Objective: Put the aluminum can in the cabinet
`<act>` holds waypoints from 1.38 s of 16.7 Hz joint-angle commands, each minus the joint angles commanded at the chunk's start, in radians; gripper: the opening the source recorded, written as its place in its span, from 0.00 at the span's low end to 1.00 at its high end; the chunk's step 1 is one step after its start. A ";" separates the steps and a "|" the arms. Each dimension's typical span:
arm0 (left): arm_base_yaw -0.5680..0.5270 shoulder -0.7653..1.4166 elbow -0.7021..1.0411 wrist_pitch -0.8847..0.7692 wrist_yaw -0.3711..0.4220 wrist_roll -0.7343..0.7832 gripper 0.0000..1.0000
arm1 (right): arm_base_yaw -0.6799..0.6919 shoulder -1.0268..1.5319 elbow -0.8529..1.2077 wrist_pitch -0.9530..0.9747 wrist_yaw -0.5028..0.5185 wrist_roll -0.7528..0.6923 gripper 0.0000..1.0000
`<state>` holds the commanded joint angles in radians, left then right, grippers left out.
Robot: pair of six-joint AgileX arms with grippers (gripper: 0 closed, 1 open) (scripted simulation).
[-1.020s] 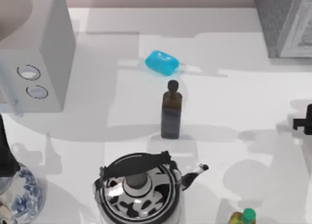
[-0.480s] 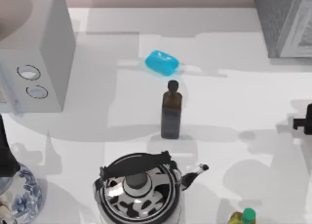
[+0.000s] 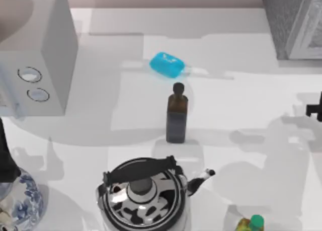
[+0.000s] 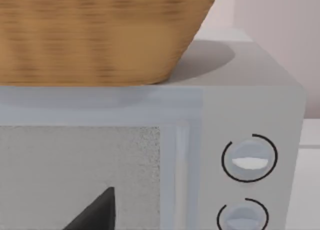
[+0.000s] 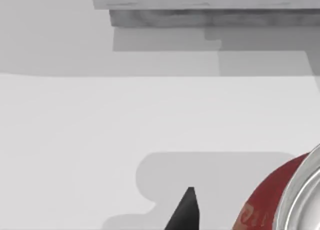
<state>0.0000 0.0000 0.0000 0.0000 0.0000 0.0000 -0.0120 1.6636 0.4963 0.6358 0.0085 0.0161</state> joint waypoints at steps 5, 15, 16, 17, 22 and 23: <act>0.000 0.000 0.000 0.000 0.000 0.000 1.00 | 0.000 -0.154 0.101 -0.342 -0.003 -0.002 0.00; 0.000 0.000 0.000 0.000 0.000 0.000 1.00 | -0.001 -0.394 0.263 -0.718 -0.007 -0.005 0.00; 0.000 0.000 0.000 0.000 0.000 0.000 1.00 | -0.001 -0.394 0.263 -0.718 -0.007 -0.005 0.00; 0.000 0.000 0.000 0.000 0.000 0.000 1.00 | -0.001 -0.391 0.262 -0.716 -0.007 -0.003 0.00; 0.000 0.000 0.000 0.000 0.000 0.000 1.00 | 0.002 -0.477 0.209 -0.711 -0.007 -0.007 0.00; 0.000 0.000 0.000 0.000 0.000 0.000 1.00 | 0.001 -0.516 0.187 -0.708 -0.006 -0.008 0.00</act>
<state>0.0000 0.0000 0.0000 0.0000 0.0000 0.0000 -0.0106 1.1474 0.6829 -0.0727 0.0021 0.0084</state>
